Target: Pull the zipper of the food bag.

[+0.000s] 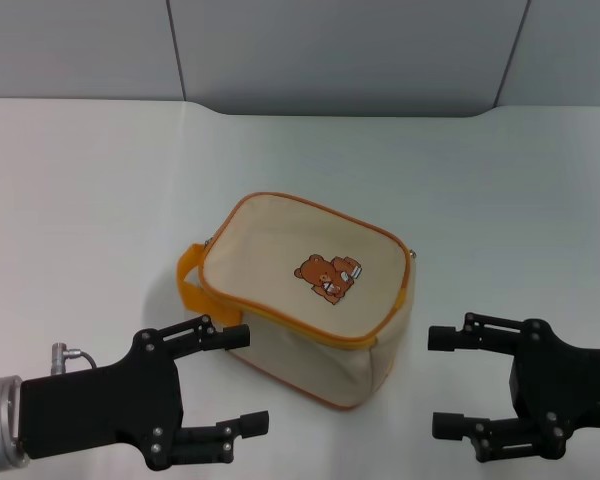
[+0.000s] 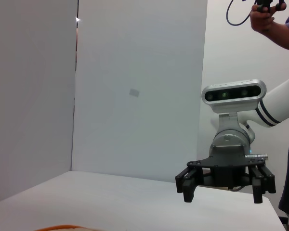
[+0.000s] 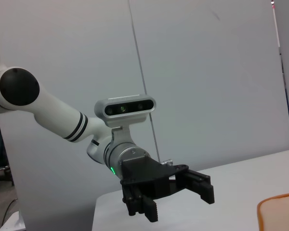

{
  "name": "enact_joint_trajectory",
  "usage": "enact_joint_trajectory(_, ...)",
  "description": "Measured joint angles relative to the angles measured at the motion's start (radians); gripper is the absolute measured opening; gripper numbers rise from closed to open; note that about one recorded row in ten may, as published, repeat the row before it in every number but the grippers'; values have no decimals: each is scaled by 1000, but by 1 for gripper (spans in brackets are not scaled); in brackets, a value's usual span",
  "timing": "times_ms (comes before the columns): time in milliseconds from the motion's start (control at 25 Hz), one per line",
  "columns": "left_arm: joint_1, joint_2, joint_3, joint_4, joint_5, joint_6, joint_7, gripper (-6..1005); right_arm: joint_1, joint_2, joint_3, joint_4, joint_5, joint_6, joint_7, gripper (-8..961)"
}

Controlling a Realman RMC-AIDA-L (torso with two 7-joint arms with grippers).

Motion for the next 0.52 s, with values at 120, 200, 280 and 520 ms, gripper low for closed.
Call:
enact_joint_trajectory(120, 2, -1, 0, 0, 0, 0, 10, 834, -6, 1, 3, -1, 4, 0, -7, 835)
enact_joint_trajectory(200, 3, -1, 1, -1, 0, 0, 24, 834, -8, 1, 4, -1, 7, 2, -9, 834)
enact_joint_trajectory(280, 5, -1, 1, -2, 0, 0, 36, 834, -9, 2, 4, -1, 8, 5, -9, 834)
enact_joint_trajectory(520, 6, -3, 1, -3, -6, -6, 39, 834, -8, 4, 4, 3, 13, 16, -28, 834)
